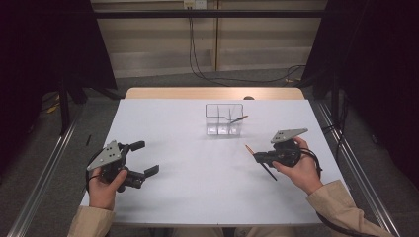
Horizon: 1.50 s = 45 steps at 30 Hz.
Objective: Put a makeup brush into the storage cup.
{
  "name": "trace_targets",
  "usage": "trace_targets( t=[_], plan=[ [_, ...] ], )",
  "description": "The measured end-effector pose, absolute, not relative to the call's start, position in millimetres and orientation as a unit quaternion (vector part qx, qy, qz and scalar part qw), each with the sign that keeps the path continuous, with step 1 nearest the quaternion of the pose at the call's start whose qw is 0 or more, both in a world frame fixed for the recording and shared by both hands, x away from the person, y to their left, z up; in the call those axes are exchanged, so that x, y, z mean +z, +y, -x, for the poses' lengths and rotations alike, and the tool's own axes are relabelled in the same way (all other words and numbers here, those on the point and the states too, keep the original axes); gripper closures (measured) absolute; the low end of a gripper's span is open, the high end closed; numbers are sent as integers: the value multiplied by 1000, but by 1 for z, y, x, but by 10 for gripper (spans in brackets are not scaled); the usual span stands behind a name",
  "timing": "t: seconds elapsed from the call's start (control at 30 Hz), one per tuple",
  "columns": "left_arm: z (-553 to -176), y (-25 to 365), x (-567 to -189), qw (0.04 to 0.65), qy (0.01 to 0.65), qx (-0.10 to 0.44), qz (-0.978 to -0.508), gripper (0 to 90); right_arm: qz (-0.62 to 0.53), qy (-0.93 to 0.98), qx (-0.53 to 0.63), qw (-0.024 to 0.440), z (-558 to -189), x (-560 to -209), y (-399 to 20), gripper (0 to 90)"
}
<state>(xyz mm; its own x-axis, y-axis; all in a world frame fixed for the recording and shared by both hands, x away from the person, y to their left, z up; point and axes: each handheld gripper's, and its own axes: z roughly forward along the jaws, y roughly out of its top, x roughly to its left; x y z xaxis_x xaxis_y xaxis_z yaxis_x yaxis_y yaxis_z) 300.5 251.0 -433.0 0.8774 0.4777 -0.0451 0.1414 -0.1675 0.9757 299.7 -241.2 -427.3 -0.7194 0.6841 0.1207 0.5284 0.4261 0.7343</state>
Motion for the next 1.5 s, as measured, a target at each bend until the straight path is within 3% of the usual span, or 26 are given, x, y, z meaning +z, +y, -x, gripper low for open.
trace_targets(
  t=[0.9,1.5],
  plan=[
    [-300,252,-433,613,205,138,-750,5,-372,740,538,157,-307,-412,-234,837],
    [-300,254,-433,616,206,137,-748,5,-379,706,571,180,-316,-406,-228,837]
  ],
)
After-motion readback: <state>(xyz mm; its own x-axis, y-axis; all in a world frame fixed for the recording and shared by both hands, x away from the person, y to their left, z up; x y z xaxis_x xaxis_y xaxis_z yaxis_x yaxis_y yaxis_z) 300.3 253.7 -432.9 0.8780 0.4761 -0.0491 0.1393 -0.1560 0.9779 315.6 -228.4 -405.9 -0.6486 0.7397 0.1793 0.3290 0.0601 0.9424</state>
